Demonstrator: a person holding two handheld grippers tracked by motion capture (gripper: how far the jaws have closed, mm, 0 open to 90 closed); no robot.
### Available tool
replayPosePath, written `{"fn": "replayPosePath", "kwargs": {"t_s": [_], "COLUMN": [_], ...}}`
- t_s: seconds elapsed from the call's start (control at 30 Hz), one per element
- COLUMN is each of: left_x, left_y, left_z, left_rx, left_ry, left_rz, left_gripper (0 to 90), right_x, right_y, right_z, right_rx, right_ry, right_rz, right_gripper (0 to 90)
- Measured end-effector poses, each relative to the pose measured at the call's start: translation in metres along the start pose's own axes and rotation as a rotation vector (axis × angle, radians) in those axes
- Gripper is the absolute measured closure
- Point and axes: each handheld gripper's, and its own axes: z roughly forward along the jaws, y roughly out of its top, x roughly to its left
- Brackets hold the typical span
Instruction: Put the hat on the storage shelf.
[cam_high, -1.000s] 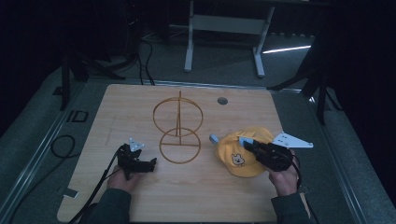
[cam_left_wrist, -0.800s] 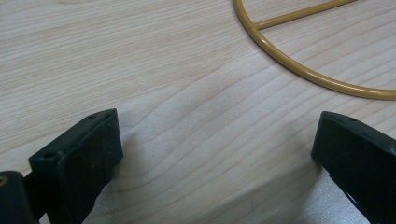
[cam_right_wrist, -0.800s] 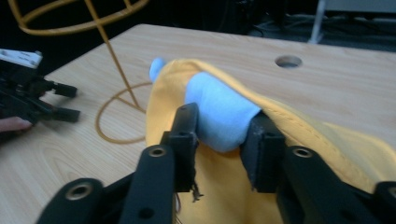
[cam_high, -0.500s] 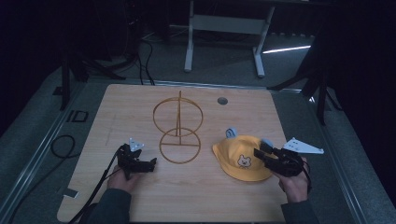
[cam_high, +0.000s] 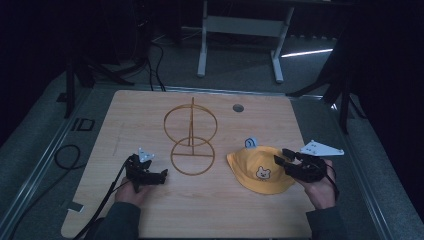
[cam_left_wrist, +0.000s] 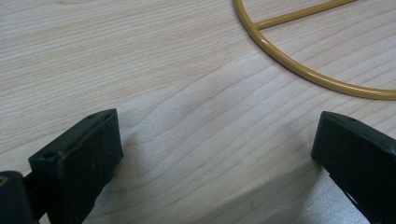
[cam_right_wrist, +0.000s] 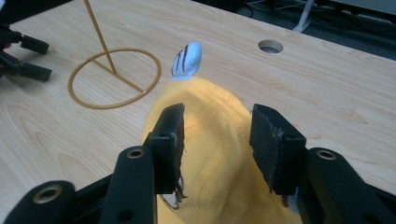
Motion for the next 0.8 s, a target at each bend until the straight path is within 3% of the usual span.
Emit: {"fn": "replayPosePath", "kwargs": {"t_s": [0.2,0.53,0.8], "left_x": [0.000,0.000,0.000], "left_y": [0.000,0.000,0.000], "left_z": [0.000,0.000,0.000], "left_rx": [0.001,0.000,0.001], "left_ry": [0.000,-0.001,-0.001], "left_rz": [0.000,0.000,-0.001], "left_gripper": [1.9,1.9,1.9], "right_x": [-0.003,-0.003,-0.004], "right_y": [0.008,0.028,0.040], "right_z": [0.001,0.008,0.018], "right_rx": [0.041,0.152,0.217], "right_ry": [-0.003,-0.039,-0.045], "right_rz": [-0.035,-0.140,-0.186], "right_gripper": [53.3,50.8,48.9]}}
